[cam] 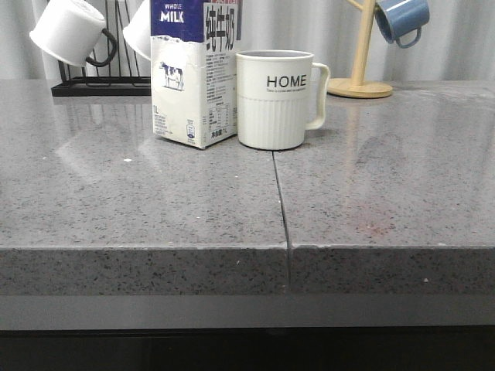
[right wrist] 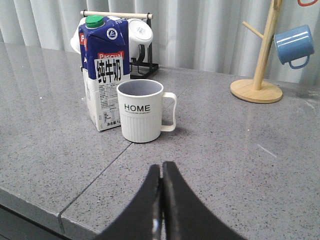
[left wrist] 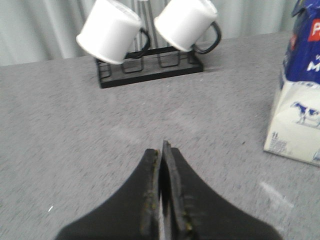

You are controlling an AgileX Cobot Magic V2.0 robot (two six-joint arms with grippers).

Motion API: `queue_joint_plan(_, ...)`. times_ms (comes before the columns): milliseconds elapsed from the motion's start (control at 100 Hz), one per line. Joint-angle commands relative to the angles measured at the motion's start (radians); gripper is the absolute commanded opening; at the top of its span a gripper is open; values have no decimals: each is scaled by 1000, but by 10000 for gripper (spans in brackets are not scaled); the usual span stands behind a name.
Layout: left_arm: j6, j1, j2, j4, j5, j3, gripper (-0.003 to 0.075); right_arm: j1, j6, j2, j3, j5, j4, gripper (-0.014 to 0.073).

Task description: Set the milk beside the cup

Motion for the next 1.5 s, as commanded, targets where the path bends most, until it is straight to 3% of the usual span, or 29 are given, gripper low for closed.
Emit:
queue_joint_plan(0,-16,28,-90,3,-35,23,-21,-2,-3,11,-28,-74,-7,-36)
queue_joint_plan(380,-18,109,-402,-1,26,205,-20,-2,-3,11,-28,-74,-7,-36)
queue_joint_plan(840,-18,110,-597,33,25,321,-20,-2,-3,11,-28,-74,-7,-36)
queue_joint_plan(970,-11,111,-643,28,-67,405,-21,-2,-3,11,-28,-74,-7,-36)
queue_joint_plan(1050,56,121,-687,-43,-84,462,-20,-2,-3,11,-28,-74,-7,-36)
queue_joint_plan(1170,285,135,-773,-250,-84,534,-20,-2,-3,11,-28,-74,-7,-36)
queue_joint_plan(1310,284,157,-850,-253,-129,611,-20,-2,-3,12,-28,-75,-7,-36)
queue_joint_plan(1350,283,155,-850,-253,-78,607,-20,-2,-3,10,-28,-72,-7,-36)
queue_joint_plan(1490,283,155,-852,-253,-84,609,-20,-2,-3,10,-28,-75,-7,-36)
